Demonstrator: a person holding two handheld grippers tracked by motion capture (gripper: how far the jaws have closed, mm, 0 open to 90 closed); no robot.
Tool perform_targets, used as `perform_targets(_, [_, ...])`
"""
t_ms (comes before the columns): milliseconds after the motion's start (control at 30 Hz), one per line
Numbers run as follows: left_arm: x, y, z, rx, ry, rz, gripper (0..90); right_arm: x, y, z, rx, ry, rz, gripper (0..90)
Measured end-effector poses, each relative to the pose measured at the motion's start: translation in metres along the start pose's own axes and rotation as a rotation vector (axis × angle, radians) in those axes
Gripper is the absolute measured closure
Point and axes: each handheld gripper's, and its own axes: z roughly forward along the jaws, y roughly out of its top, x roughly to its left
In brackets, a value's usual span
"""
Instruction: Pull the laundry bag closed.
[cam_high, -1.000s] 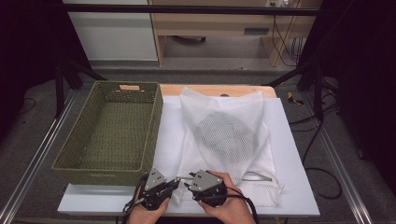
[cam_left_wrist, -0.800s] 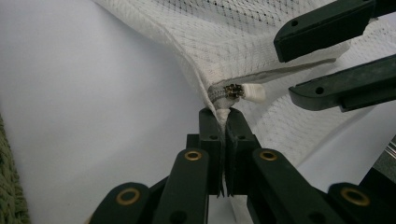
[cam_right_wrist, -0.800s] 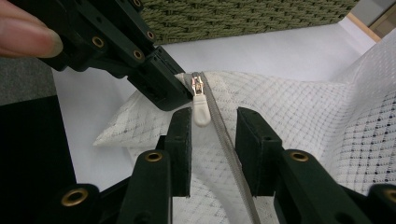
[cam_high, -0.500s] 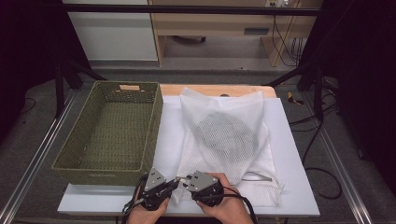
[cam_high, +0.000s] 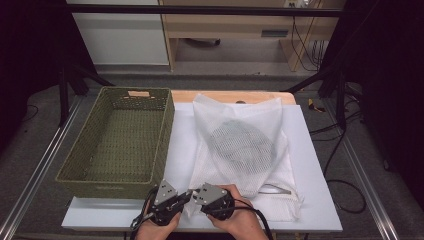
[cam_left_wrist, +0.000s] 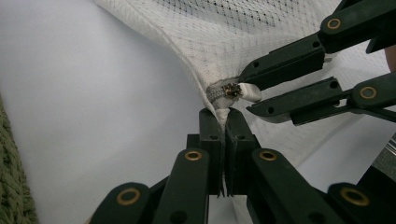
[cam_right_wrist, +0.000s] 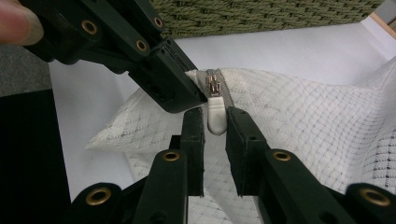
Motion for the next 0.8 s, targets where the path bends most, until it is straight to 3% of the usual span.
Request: perform_targets(800, [-0.0016, 0.0019, -0.0011, 0.000, -0.013, 0.008, 88.6, 0.0028, 0.0024, -0.0022, 0.030, -0.016, 0.000, 81.6])
